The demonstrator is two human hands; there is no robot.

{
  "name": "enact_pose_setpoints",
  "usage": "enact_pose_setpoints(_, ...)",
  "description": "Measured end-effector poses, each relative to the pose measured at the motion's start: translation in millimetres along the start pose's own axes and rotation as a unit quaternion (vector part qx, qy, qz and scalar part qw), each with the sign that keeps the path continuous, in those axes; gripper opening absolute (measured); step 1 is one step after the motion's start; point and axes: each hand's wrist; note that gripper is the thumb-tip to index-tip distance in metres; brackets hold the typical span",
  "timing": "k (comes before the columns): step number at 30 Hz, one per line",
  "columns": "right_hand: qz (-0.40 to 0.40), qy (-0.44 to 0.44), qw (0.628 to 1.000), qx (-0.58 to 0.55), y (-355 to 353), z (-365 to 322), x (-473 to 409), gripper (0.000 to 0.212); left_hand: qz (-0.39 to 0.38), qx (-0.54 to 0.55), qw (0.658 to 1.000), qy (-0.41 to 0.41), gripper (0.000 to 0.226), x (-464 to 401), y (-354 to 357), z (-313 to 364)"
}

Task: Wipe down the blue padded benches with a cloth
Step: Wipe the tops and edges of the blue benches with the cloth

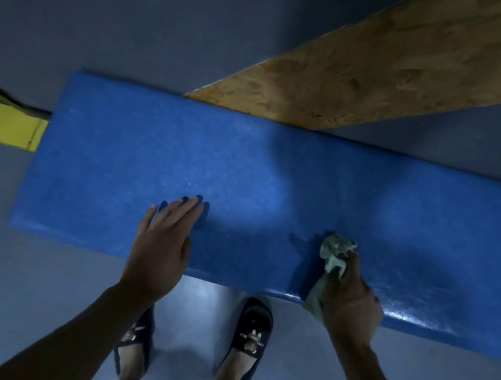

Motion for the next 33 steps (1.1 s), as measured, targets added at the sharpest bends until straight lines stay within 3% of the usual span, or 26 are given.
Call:
enact_pose_setpoints(5, 0.021, 0.039, 0.996, -0.08, 29.4, -79.5, 13.7, 0.039, 0.002, -0.011, 1.0, 0.025, 0.059, -2.8, -1.9, -22.3)
enact_pose_setpoints(10, -0.003, -0.086, 0.99, -0.108, 55.9, -169.3, 30.1, 0.053, 0.007, -0.008, 0.999, 0.048, 0.058, -6.4, -5.4, -48.9)
enact_pose_setpoints(14, 0.045, -0.229, 0.972, -0.036, 56.4, -149.8, 22.7, 0.05, 0.015, -0.006, 0.998, 0.06, 0.06, -6.9, -10.8, -67.2)
enact_pose_setpoints(15, 0.039, -0.222, 0.974, -0.009, 52.3, -131.9, 18.6, 0.052, 0.013, -0.007, 0.998, 0.06, 0.06, -6.2, -12.9, -72.0)
enact_pose_setpoints(20, -0.001, -0.023, 0.998, 0.055, 12.6, -49.6, 9.7, 0.043, 0.001, -0.002, 0.998, 0.066, 0.062, -4.7, -21.9, -91.3)
enact_pose_setpoints(24, 0.028, 0.07, 0.997, 0.015, 21.5, -88.1, 24.0, 0.037, -0.004, 0.0, 0.997, 0.071, 0.058, -5.4, -26.8, -105.7)
enact_pose_setpoints(28, -0.011, 0.053, 0.997, -0.046, 51.5, -169.5, 37.1, 0.045, -0.002, -0.006, 0.997, 0.079, 0.059, -4.8, -30.3, -114.6)
enact_pose_setpoints(33, -0.01, -0.104, 0.993, -0.049, 65.3, -233.3, 50.1, 0.057, 0.006, 0.003, 0.997, 0.076, 0.059, -5.8, -31.0, -116.9)
Point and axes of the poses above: each hand's wrist, its own x-axis away from the middle knuckle, its own y-axis out of the palm, z = x × y, and after that the axes turned 9 degrees about -y, right-handed
